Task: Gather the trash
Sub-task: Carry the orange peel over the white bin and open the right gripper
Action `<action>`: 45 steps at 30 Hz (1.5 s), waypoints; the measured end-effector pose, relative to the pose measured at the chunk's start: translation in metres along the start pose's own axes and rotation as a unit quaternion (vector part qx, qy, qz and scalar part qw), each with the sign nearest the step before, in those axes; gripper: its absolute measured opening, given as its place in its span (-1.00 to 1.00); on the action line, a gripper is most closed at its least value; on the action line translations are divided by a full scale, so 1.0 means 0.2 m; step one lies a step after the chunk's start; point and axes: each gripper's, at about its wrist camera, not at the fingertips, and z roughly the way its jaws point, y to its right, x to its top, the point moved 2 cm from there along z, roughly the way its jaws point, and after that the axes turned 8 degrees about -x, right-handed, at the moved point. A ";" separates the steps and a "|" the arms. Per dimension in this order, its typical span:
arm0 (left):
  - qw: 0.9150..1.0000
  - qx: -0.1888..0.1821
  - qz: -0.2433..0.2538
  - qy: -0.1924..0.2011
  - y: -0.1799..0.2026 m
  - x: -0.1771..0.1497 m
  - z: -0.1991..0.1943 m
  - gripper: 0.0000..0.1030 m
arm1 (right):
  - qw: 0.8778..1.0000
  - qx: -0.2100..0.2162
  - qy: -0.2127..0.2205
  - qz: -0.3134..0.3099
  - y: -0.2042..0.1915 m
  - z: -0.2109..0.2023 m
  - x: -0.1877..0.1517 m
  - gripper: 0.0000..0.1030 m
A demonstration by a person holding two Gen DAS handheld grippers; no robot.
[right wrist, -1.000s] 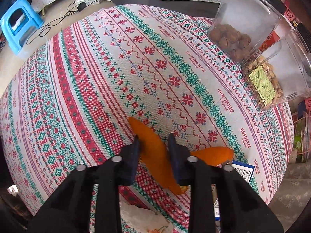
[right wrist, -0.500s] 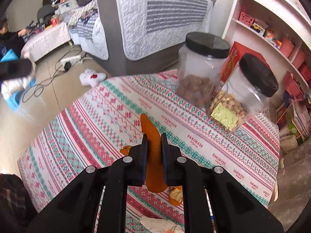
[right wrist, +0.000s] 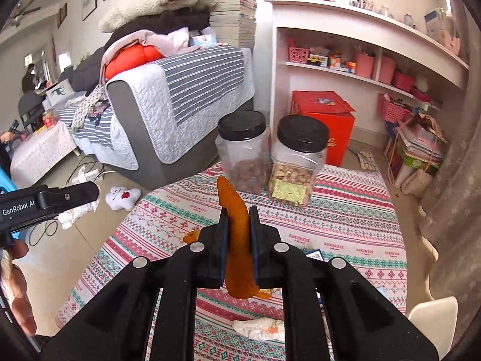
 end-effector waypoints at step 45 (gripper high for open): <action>0.970 -0.050 0.236 0.002 1.24 -0.73 0.32 -0.30 | 0.926 -0.290 -0.014 0.240 1.45 -0.57 -0.62 -0.74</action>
